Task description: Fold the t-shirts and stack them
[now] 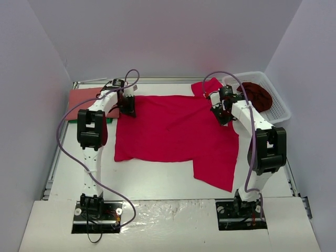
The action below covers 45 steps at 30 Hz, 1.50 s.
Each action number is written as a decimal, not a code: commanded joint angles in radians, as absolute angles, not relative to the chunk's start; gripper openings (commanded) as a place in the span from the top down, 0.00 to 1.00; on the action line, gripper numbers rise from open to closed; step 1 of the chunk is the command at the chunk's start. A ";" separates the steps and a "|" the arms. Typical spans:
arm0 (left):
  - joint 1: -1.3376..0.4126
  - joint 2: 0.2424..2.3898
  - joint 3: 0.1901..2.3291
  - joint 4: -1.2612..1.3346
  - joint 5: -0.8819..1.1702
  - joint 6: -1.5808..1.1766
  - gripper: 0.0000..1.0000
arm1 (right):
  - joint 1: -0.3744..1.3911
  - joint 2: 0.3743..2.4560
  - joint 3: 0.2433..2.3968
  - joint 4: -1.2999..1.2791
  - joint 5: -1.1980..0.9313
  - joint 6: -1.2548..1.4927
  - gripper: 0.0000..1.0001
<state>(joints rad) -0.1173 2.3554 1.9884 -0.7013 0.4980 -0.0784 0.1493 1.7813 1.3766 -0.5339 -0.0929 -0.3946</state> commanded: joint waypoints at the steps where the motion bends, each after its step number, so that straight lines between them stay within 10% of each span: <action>1: -0.120 2.240 1.901 -0.680 0.443 -0.043 0.98 | 0.146 1.769 1.401 -0.561 -0.080 -0.396 1.00; 8: -0.127 1.907 1.744 -0.630 0.402 0.050 0.84 | 0.141 1.715 1.352 -0.565 -0.094 -0.413 1.00; 19: -0.158 1.284 1.257 -0.782 0.347 0.469 0.03 | 0.077 1.442 1.240 -0.558 -0.243 -0.439 0.78; 26: -0.163 1.010 1.039 -0.873 0.409 0.561 0.00 | 0.005 1.325 1.174 -0.520 -0.362 -0.434 0.55; 33: -0.192 0.962 0.888 -0.930 0.445 0.753 0.42 | -0.041 1.327 1.150 -0.496 -0.382 -0.422 0.55; 45: -0.239 1.026 0.697 -0.724 0.362 0.877 0.39 | -0.115 1.328 1.094 -0.477 -0.430 -0.414 0.56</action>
